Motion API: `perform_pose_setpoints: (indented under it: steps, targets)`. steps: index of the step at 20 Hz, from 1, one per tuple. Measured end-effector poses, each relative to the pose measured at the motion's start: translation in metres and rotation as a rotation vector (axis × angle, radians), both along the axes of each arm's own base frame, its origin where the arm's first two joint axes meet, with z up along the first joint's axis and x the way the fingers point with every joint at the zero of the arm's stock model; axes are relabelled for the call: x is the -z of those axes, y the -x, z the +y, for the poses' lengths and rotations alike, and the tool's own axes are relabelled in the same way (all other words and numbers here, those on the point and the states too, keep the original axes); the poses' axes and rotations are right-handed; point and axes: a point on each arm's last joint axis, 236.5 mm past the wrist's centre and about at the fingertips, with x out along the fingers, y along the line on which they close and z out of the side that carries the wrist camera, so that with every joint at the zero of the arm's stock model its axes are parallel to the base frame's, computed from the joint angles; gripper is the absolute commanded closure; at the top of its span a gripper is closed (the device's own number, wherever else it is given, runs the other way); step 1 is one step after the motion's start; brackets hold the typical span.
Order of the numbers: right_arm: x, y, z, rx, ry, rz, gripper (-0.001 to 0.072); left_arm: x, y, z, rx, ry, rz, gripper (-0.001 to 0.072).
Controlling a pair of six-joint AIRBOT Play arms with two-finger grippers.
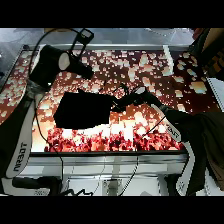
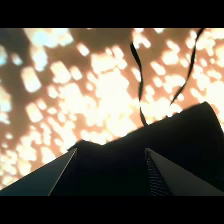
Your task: Fold the clothes and pants, and hang the long-sleeved shirts on hangers.
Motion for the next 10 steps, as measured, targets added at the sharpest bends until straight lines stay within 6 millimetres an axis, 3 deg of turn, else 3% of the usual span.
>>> perform_pose_setpoints:
  steps: [3, 5, 8, 10]
  targets:
    - [0.008, 0.003, -0.024, -0.021, 0.104, 0.038, 0.0013, -0.037, 0.006, 0.008, -0.005, 0.012, -0.086, 0.0238]
    - [0.012, 0.012, -0.033, -0.054, 0.151, 0.071, 0.0013, -0.051, 0.009, 0.011, -0.008, 0.017, -0.119, 0.0239]
    - [0.016, 0.019, -0.031, -0.058, 0.18, 0.101, 0.0015, -0.061, 0.011, 0.013, -0.009, 0.021, -0.142, 0.0239]
    - [0.018, 0.012, -0.018, -0.014, 0.159, 0.096, 0.0016, -0.063, 0.012, 0.014, -0.01, 0.022, -0.147, 0.0238]
